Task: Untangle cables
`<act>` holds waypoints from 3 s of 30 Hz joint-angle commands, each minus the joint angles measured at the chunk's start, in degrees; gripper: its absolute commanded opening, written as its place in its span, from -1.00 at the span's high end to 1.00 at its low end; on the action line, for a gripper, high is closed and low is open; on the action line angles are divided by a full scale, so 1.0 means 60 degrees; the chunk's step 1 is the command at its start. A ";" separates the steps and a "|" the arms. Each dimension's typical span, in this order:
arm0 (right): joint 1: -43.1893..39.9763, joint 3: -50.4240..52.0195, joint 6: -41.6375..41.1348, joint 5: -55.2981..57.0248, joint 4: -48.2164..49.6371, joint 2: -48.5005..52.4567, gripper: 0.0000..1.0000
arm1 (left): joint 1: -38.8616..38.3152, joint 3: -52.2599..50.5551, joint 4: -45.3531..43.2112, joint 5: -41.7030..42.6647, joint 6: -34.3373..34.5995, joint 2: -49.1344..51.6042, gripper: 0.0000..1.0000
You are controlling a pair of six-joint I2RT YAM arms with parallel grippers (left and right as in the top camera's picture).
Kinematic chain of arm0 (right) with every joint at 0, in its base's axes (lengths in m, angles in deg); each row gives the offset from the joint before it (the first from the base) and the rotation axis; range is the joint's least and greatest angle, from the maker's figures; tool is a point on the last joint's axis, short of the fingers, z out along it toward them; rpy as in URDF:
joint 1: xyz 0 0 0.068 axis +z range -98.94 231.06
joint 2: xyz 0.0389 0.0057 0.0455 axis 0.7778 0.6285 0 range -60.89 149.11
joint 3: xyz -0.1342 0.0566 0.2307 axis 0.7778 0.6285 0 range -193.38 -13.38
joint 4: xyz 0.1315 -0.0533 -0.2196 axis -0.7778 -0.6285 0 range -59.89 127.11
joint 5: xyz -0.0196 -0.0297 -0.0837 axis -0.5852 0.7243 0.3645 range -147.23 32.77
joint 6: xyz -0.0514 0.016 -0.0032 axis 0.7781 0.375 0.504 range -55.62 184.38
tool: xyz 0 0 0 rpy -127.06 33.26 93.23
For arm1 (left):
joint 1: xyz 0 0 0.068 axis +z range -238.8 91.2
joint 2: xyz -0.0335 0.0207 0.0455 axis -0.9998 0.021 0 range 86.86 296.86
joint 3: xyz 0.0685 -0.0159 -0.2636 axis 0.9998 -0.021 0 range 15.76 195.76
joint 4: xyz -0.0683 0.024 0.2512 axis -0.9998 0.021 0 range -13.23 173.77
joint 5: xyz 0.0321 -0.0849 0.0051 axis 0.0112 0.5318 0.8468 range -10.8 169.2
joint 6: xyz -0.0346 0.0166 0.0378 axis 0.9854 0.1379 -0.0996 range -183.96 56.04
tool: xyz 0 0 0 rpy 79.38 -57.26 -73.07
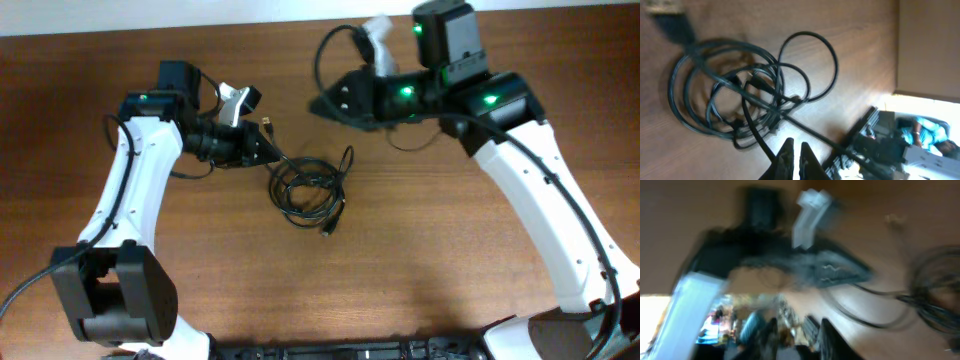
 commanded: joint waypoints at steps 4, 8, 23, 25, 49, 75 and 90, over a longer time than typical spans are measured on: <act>0.0182 0.0000 0.1610 0.4401 -0.2823 0.0051 -0.17 | -0.0004 0.4135 0.0696 0.0175 0.1548 -0.0211 1.00; 0.1089 0.0007 0.1665 0.5158 -0.2951 0.0463 -0.17 | -0.0004 0.7133 0.0299 0.0375 0.3916 -0.0244 1.00; 0.1461 0.0007 0.1665 0.5253 -0.2994 0.0841 -0.18 | 0.0750 0.8808 -0.7756 -0.1501 0.9839 -0.0321 1.00; 0.1461 0.0007 0.1665 0.5311 -0.2998 0.0841 -0.18 | 0.0750 0.8808 -0.7890 -0.1971 0.9908 -0.0321 1.00; 0.1461 0.0015 0.1665 0.6455 -0.2987 0.0841 -0.43 | 0.4080 0.8786 -0.2914 -1.1945 0.3071 0.6240 -0.98; 0.1461 0.0015 0.1665 0.6451 -0.3712 0.0841 -0.44 | 0.6437 0.8797 0.1563 -0.8371 0.4433 0.6874 -0.85; 0.1461 0.0018 0.1668 0.6422 -0.4058 0.0841 -0.44 | 0.6291 0.8797 0.2233 -0.1792 0.0087 0.6881 -0.98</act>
